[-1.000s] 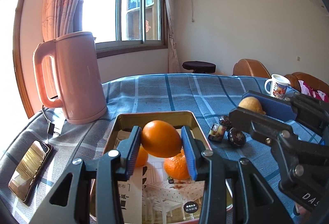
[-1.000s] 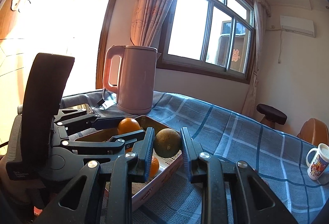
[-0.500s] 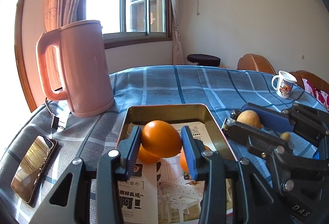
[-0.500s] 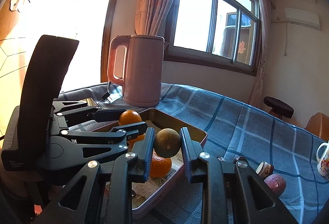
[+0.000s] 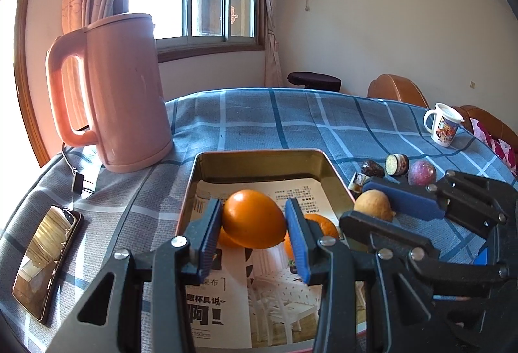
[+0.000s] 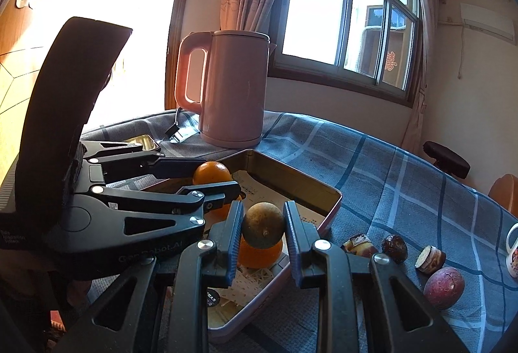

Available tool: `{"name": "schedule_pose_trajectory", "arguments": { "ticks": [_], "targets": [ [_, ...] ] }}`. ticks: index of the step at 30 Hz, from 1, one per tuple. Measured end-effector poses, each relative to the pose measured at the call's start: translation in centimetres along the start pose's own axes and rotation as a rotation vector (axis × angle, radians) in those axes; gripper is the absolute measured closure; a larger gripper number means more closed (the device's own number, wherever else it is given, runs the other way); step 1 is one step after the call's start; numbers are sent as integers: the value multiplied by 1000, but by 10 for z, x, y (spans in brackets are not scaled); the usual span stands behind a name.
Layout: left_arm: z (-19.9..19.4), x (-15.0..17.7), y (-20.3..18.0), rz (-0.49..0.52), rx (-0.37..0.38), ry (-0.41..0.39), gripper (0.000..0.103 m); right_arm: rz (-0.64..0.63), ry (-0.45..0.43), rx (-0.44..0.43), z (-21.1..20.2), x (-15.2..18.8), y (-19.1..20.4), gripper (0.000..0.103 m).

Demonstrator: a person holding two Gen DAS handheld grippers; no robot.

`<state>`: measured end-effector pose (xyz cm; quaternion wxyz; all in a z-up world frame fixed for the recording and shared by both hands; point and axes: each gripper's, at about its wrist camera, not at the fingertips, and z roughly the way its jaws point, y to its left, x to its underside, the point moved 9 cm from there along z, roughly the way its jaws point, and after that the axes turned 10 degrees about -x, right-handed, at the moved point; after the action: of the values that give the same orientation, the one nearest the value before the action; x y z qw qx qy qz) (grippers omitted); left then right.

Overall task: Organize fruits
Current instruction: 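Open the left tool to drop the orange in the tin while the right tool releases its fruit, then reach the left tool toward a dark brown fruit while the right tool grasps a small yellow fruit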

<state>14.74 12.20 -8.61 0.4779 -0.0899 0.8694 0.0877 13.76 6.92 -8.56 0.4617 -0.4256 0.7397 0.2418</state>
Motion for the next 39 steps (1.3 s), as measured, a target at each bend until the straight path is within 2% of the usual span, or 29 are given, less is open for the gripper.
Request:
{"name": "schedule_pose_trajectory", "arguments": {
  "ticks": [10,13,15,17,18,22,25,27,32,37,38,39],
  "targets": [
    [5,4,7,-13,-15,31,61,3,79,-34,14,10,5,76],
    [3,3,4,8,-35,19,54,2,131,-44,21,16,7,72],
    [0,2,4,14,-52,2,47,-13,147,-28,23,18,8,51],
    [-3,1,4,6,-54,-8,31,-27,121,-8,18,16,9,32],
    [-6,0,4,-2,-50,-18,30,-37,100,1,13,14,10,30],
    [-16,-4,-3,-6,-24,-51,29,-74,61,75,-6,14,1,30],
    [-23,-9,-12,-10,-10,-77,28,-50,36,126,-27,16,-18,30],
    [-28,-13,-21,-6,5,-93,27,-10,21,138,-44,19,-35,30],
    [-34,-19,-50,32,31,-120,21,146,-2,273,-92,39,-103,30],
    [-34,-21,-98,111,73,-125,21,303,38,354,-110,66,-154,30],
    [-33,-21,-107,126,79,-123,21,317,51,360,-111,72,-158,31],
    [-31,-21,-116,142,87,-120,21,328,63,360,-111,77,-161,38]
  ]
}}
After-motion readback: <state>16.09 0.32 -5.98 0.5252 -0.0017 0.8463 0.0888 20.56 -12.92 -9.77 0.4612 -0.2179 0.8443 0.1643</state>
